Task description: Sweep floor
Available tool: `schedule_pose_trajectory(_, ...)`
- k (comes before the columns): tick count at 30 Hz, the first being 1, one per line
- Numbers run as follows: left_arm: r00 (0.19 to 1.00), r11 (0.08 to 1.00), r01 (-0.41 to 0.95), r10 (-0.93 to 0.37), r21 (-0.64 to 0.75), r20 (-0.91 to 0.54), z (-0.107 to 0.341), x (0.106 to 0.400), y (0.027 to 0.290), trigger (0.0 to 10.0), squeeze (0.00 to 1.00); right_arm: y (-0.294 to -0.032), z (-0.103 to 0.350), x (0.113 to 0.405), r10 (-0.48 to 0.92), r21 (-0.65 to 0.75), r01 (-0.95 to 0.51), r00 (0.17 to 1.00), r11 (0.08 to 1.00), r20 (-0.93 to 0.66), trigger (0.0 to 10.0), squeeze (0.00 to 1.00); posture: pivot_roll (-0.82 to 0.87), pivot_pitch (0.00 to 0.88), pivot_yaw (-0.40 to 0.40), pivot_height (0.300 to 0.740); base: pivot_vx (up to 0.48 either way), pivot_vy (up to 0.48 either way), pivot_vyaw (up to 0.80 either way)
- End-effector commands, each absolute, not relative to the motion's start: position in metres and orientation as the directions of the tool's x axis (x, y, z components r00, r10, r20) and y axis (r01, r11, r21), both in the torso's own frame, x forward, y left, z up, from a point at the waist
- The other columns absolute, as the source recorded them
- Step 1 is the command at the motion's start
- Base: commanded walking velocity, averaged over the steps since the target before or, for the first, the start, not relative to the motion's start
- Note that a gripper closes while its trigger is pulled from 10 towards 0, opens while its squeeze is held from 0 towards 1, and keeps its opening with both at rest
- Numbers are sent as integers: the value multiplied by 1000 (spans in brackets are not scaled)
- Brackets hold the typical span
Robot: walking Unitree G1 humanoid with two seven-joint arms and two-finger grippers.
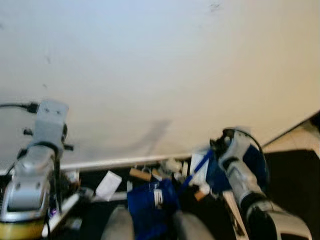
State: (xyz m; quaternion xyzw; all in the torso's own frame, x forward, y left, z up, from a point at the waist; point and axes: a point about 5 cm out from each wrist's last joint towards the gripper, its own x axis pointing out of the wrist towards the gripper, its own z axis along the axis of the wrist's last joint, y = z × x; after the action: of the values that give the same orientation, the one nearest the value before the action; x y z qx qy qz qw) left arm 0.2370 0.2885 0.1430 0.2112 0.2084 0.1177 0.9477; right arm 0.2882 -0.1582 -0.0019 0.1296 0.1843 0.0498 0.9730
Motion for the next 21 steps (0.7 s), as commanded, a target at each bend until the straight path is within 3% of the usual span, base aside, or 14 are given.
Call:
schedule_pose_trajectory(1,898,874,-144,312,463,-309,146,238,285,10000,0,-159,-13,278,145,300,-21,906,954,-397,10000,0,250,41,-178,740,0,0,0)
schedule_pose_trajectory(12,905,905,-174,302,387,-299,140,244,273,10000,0,-159,-17,274,150,307,-17,898,951,-414,10000,0,255,28,-175,740,0,0,0)
schedule_pose_trajectory(21,911,911,-157,283,381,-299,139,246,267,10000,0,-161,-19,272,139,311,-2,896,950,-421,10000,0,252,31,-171,740,-465,0,0)
